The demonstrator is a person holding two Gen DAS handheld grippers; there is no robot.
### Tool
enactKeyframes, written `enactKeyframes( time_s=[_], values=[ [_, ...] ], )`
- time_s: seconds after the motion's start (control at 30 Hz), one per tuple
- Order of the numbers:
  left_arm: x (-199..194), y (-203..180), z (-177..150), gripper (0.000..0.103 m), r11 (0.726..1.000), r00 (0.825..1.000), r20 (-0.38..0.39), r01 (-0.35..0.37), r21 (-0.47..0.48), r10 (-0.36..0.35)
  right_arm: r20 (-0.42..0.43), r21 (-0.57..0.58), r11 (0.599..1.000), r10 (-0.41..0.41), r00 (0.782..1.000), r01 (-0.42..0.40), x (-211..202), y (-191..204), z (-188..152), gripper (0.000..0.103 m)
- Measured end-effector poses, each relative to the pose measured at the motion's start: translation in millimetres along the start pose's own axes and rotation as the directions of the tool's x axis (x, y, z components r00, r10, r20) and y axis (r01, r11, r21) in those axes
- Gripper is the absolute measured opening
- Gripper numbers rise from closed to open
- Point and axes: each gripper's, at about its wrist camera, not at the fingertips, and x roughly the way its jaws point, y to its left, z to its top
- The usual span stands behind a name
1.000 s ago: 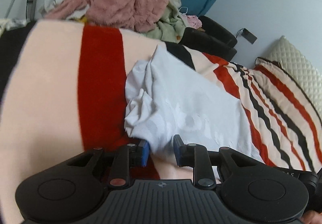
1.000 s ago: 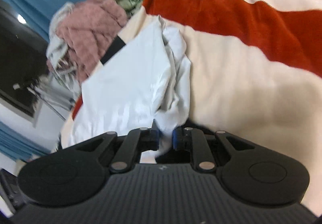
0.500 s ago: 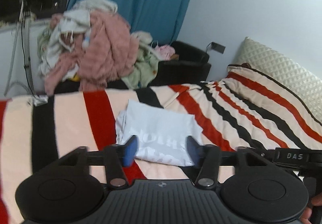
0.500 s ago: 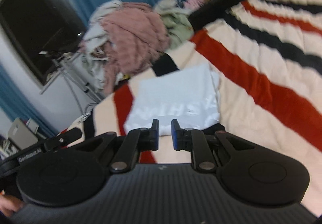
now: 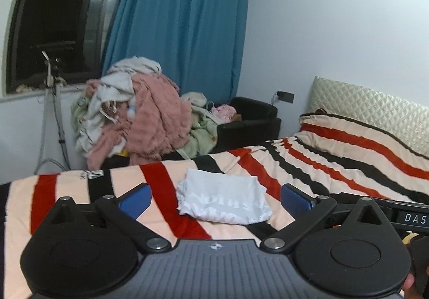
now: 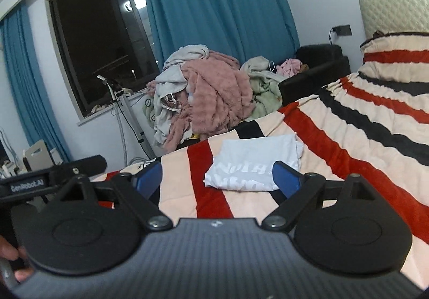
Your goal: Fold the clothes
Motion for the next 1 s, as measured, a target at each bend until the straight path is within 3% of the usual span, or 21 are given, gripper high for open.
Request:
enactKeyframes(
  time_s=[0.13, 0.37, 0.6, 1.0],
  values=[
    [-26.9, -3.5, -20.5, 0.103, 1.0, 1.0, 0.024, -0.013, 0.005, 0.012, 0.025, -0.013, 1.0, -0.006, 1.0, 0.006, -10.9, 3.1, -22.4, 0.09],
    [-32.3, 0.4, -59.6, 0.103, 1.0, 0.999, 0.025, -0.028, -0.005, 0.028, 0.046, -0.065, 0.998, -0.019, 0.999, 0.022, -8.6, 10.1, -60.1, 0.09],
    [-33.1, 13.3, -78.5, 0.103, 0.999, 0.999, 0.036, -0.04, -0.019, 0.041, 0.064, -0.114, 0.993, -0.035, 0.997, 0.042, -0.7, 20.1, -90.7, 0.09],
    [-23.8, 17.0, -95.5, 0.103, 0.996, 0.996, 0.008, -0.085, 0.012, 0.085, 0.084, -0.157, 0.983, -0.08, 0.993, 0.092, 5.6, 24.8, -99.6, 0.09]
  ],
)
